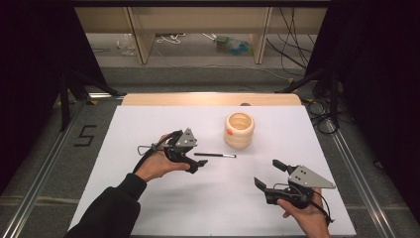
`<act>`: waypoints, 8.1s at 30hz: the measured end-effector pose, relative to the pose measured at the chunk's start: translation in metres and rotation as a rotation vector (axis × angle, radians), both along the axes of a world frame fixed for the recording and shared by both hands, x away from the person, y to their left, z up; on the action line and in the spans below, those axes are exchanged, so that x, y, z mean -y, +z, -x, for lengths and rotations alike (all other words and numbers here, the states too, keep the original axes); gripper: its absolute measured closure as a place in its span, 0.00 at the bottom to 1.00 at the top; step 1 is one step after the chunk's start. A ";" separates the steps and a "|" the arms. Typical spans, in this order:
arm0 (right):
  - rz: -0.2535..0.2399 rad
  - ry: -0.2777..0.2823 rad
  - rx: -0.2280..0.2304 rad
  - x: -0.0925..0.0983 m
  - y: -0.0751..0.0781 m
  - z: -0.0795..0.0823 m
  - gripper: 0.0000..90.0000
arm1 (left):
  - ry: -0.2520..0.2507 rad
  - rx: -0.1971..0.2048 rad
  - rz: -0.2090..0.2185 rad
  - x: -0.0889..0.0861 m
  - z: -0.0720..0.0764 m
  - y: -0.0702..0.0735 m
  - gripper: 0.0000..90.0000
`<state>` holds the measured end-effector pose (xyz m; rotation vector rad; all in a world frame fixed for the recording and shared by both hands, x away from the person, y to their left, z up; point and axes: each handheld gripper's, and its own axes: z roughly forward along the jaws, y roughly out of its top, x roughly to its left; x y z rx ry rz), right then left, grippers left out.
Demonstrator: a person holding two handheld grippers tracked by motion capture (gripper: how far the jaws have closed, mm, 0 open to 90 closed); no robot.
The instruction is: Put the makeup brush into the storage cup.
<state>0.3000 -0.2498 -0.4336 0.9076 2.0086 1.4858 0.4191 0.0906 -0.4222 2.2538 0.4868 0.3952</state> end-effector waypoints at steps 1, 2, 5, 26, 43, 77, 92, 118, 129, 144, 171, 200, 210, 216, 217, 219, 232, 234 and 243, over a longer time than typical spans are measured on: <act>-0.001 0.007 -0.005 0.000 0.000 0.000 0.18 | -0.007 0.000 -0.011 0.002 -0.002 0.000 0.21; -0.001 0.007 -0.005 0.000 0.000 0.000 0.18 | -0.017 -0.007 -0.023 0.004 -0.003 0.001 0.21; 0.002 0.005 -0.002 0.000 -0.001 0.000 0.18 | -0.030 -0.013 -0.052 0.010 -0.010 0.001 0.23; 0.020 0.014 0.017 0.003 0.000 -0.001 0.18 | -0.094 -0.075 -0.203 0.046 -0.039 -0.004 0.24; -0.009 0.018 -0.009 0.002 -0.003 -0.003 0.18 | -0.115 -0.122 -0.309 0.063 -0.058 -0.009 0.27; 0.017 0.035 -0.013 -0.001 -0.003 -0.003 0.18 | -0.145 -0.168 -0.421 0.070 -0.075 -0.029 0.43; 0.030 0.039 -0.023 -0.001 -0.003 -0.003 0.19 | -0.160 -0.211 -0.461 0.072 -0.078 -0.031 0.51; 0.038 0.055 0.002 -0.002 -0.003 -0.004 0.19 | -0.202 -0.251 -0.462 0.075 -0.081 -0.036 0.73; 0.039 0.068 -0.010 -0.002 -0.003 -0.003 0.19 | -0.230 -0.272 -0.471 0.077 -0.082 -0.037 0.82; 0.048 0.068 -0.003 -0.003 -0.003 -0.003 0.19 | -0.207 -0.291 -0.539 0.087 -0.079 -0.035 0.87; 0.046 0.070 -0.019 -0.005 -0.003 -0.002 0.19 | -0.208 -0.281 -0.584 0.093 -0.077 -0.034 0.92; 0.052 0.069 -0.001 -0.004 -0.004 -0.004 0.19 | -0.235 -0.299 -0.497 0.086 -0.071 -0.024 0.93; 0.053 0.065 0.000 -0.004 -0.005 -0.004 0.19 | -0.232 -0.300 -0.372 0.070 -0.064 -0.009 0.93; 0.053 0.063 -0.008 -0.004 -0.005 -0.004 0.19 | -0.201 -0.304 -0.257 0.061 -0.057 -0.002 0.93; 0.052 0.062 0.001 -0.004 -0.005 -0.004 0.19 | -0.215 -0.300 -0.245 0.058 -0.058 -0.001 0.93; 0.056 0.063 0.002 -0.004 -0.005 -0.004 0.19 | -0.197 -0.300 -0.205 0.052 -0.059 0.002 0.93; 0.056 0.060 0.004 -0.004 -0.005 -0.004 0.19 | -0.160 -0.246 -0.097 0.040 -0.055 0.004 0.93; 0.055 0.061 -0.003 -0.004 -0.005 -0.004 0.19 | -0.157 -0.238 -0.090 0.039 -0.054 0.004 0.93; 0.053 0.062 -0.021 -0.005 -0.005 -0.003 0.19 | -0.131 -0.217 0.028 0.030 -0.049 0.004 0.93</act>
